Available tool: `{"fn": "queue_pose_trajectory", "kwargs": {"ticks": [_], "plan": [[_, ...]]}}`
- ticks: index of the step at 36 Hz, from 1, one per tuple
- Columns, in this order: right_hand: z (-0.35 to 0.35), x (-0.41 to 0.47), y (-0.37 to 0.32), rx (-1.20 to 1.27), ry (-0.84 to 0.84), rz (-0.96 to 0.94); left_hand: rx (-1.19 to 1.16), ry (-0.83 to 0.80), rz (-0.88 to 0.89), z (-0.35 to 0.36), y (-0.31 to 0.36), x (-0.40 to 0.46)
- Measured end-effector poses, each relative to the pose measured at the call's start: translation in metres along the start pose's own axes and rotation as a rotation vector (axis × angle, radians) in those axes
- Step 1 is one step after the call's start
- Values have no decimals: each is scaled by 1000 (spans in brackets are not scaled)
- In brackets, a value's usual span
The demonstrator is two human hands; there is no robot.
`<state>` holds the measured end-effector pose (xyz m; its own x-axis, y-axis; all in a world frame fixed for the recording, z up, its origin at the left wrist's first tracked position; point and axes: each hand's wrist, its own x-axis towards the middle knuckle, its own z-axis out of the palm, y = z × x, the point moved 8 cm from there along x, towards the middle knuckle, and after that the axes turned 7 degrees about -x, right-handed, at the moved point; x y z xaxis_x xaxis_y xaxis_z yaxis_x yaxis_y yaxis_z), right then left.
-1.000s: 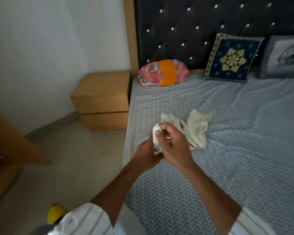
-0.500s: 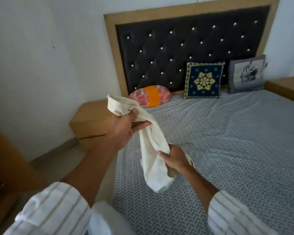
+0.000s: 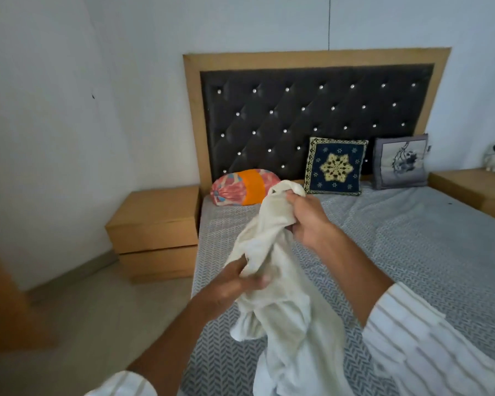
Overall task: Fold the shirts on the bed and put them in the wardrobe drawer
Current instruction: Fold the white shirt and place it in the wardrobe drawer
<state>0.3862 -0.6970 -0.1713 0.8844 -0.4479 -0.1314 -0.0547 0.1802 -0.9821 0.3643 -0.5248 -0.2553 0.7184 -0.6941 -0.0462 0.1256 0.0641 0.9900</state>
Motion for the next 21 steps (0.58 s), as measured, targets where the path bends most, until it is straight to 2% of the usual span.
{"fn": "queue_pose_trajectory", "kwargs": {"ticks": [2, 4, 6, 9, 11, 13, 15, 18, 19, 21], "plan": [[15, 3, -1, 74, -26, 17, 16, 66, -36, -2, -9, 0], [29, 2, 7, 49, -72, 41, -55, 220, -45, -10, -8, 4], [41, -3, 21, -78, -181, 37, -204, 309, -49, -13, -3, 9], [42, -20, 36, -387, -320, -77, -375, 398, 18, -21, 15, 18], [40, -30, 50, -386, -424, -80, -428, 486, 30, -34, 23, 22], [37, -38, 64, -373, -523, -53, -475, 581, -33, -50, 20, 26], [31, -43, 74, -492, -581, -26, -521, 636, -81, -63, 15, 29], [16, -42, 81, -855, -544, -72, -631, 611, -114, -71, 8, 38], [12, -39, 80, -920, -489, -94, -651, 597, -126, -73, 6, 39], [-1, -30, 78, -900, -348, -93, -659, 577, -127, -75, 5, 41]]}}
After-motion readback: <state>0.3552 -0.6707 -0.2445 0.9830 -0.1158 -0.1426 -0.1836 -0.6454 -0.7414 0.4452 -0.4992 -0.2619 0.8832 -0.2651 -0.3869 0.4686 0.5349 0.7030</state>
